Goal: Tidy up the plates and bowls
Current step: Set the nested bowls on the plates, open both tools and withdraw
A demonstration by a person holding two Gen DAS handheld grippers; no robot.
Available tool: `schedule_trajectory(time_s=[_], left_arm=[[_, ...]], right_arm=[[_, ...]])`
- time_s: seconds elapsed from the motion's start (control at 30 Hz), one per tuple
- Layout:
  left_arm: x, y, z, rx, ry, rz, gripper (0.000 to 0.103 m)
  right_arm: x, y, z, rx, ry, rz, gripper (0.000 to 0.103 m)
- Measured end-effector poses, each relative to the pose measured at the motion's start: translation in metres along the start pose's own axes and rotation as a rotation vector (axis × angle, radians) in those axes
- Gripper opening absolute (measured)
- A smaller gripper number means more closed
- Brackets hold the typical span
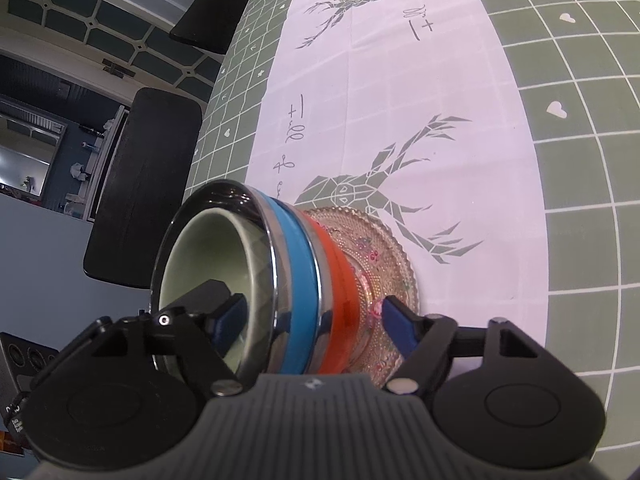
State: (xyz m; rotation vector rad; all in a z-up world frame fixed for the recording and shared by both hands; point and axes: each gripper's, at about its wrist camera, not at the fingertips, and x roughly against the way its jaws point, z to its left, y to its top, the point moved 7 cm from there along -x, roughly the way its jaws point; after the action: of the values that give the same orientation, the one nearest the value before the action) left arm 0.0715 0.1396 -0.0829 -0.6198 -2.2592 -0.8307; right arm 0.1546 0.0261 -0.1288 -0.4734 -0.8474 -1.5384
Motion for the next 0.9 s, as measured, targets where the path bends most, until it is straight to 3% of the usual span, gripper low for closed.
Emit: schedule_trajectory(time_s=[0.17,0.47,0.63,0.9], left_arm=[[0.005,0.003,0.001,0.020,-0.015,-0.010,0.087],[0.033,0.011,-0.011,-0.118,0.070,-0.134,0.087],[0.051,0.007,-0.028,-0.199,0.086,-0.188,0.087],[0.095,-0.010,-0.056,-0.323,0.119,-0.382,0.087]], right_arm=[[0.003,0.001,0.001,0.013,-0.014,-0.004,0.080],[0.033,-0.002,0.026,0.172,-0.076,-0.091,0.081],[0.066,-0.006,0.042,0.280,-0.117,-0.205,0.081],[0.129,-0.026,0.069,0.489,-0.155,-0.490,0.085]])
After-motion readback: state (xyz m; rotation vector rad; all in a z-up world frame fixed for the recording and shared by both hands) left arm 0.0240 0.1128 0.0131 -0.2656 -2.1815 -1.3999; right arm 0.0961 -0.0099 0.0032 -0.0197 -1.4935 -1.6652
